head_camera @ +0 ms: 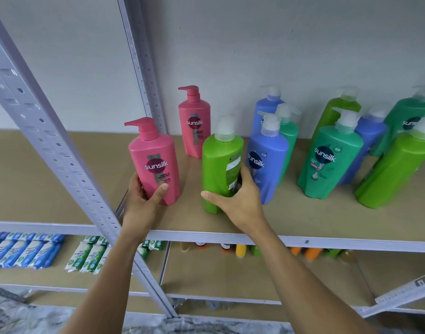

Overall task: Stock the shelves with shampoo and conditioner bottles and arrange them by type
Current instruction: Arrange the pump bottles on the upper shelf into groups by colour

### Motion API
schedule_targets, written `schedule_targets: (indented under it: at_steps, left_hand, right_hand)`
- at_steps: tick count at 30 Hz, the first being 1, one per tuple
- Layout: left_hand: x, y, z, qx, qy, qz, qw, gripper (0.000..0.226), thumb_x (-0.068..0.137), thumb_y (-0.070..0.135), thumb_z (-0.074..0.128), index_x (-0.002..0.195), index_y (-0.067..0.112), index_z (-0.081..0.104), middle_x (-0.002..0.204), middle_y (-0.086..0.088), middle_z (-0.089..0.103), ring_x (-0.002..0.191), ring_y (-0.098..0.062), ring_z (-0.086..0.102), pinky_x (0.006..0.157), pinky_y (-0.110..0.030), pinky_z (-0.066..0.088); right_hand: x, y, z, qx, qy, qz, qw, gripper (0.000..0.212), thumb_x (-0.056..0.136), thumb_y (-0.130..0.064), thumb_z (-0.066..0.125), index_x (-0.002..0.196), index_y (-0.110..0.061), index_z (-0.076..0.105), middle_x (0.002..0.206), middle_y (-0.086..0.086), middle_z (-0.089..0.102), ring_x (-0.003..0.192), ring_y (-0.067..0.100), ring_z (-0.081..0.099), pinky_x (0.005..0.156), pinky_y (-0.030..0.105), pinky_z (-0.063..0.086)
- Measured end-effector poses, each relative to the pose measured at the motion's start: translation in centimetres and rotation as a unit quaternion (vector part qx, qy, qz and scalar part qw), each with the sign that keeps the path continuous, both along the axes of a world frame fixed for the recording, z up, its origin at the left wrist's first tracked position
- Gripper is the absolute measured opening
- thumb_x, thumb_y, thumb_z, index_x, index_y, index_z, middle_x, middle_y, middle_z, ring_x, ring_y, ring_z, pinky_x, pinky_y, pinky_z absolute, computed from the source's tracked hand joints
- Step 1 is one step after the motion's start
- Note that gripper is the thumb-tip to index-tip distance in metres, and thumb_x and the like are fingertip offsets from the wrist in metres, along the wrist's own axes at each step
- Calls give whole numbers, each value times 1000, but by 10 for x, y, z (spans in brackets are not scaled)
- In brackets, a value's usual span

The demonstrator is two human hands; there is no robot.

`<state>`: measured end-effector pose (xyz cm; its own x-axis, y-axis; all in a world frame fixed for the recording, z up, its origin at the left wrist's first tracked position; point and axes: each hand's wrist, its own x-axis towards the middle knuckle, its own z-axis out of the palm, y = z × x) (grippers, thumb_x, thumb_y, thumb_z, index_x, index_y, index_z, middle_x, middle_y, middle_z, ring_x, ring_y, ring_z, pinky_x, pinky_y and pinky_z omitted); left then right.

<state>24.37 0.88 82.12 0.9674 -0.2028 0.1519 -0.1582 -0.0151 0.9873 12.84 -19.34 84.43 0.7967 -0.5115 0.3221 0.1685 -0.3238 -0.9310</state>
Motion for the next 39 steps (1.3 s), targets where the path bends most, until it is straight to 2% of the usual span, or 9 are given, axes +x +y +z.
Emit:
schedule_targets:
  at_steps: [6, 11, 14, 22, 26, 30, 34, 36, 39]
  left_hand:
    - [-5, -4, -5, 64, -11, 5, 998, 75, 76, 29, 88, 137, 30, 44, 120, 13, 69, 110, -7, 66, 99, -42, 52]
    - [-13, -16, -3, 88, -21, -7, 996, 65, 80, 17, 83, 129, 33, 43, 109, 25, 62, 88, 18, 60, 77, -12, 46]
    - [-12, -19, -5, 98, -27, -16, 995, 67, 78, 19, 85, 129, 33, 44, 112, 23, 64, 93, 13, 63, 82, -17, 49]
    - [-13, -21, -5, 102, -23, -27, 994, 66, 79, 18, 85, 130, 33, 46, 115, 20, 66, 95, 13, 64, 79, -15, 48]
    - [-10, -21, -5, 89, -10, -24, 996, 66, 76, 16, 87, 128, 30, 49, 116, 14, 69, 100, 1, 68, 86, -26, 52]
    - [-13, -28, -4, 49, -5, -4, 999, 61, 74, 9, 86, 124, 23, 53, 114, 10, 71, 98, -2, 70, 86, -30, 55]
    - [-11, -39, -5, 27, -9, -5, 1000, 61, 75, 2, 85, 126, 17, 55, 116, 4, 72, 103, -10, 71, 87, -32, 56]
    - [-4, -47, -7, 27, -13, -18, 999, 65, 75, 1, 84, 131, 12, 53, 120, 0, 71, 106, -14, 70, 87, -34, 56]
    - [8, -62, -6, 33, -21, -36, 999, 67, 75, -2, 83, 133, 7, 50, 123, -5, 70, 108, -17, 69, 89, -34, 58]
  right_hand:
    - [-68, -31, 6, 23, -24, -25, 999, 89, 58, -35, 98, 134, -25, 55, 117, -14, 71, 108, 9, 68, 92, 26, 55]
    - [-110, -65, -6, 12, 3, -118, 993, 90, 54, -43, 98, 132, -32, 55, 112, -22, 71, 103, 3, 68, 88, 25, 57]
    - [-117, -87, -10, 15, 1, -164, 986, 85, 59, -33, 97, 133, -29, 54, 117, -14, 71, 107, 8, 68, 93, 38, 58]
    - [-116, -118, -16, -8, 2, -198, 980, 90, 61, -35, 97, 137, -36, 48, 127, -18, 66, 116, 7, 64, 102, 42, 54]
    - [-119, -127, -19, -3, 31, -159, 987, 96, 63, -40, 94, 143, -40, 42, 133, -22, 62, 122, 6, 60, 103, 38, 51]
    - [-139, -159, -29, 10, 48, -83, 995, 76, 82, -5, 81, 147, -25, 47, 134, -5, 65, 122, 13, 63, 103, 40, 51]
    - [-150, -189, -31, -170, 108, -220, 954, 43, 80, -18, 63, 122, -16, 68, 119, 10, 70, 107, 16, 66, 95, 24, 47]
    - [-147, -198, -37, -277, 190, -229, 914, 47, 85, -38, 59, 123, -12, 67, 119, 15, 68, 109, 36, 63, 93, 38, 49]
    - [-141, -200, -57, -370, 296, -220, 852, 67, 85, -55, 38, 129, -12, 64, 134, 15, 63, 124, 38, 57, 102, 49, 43]
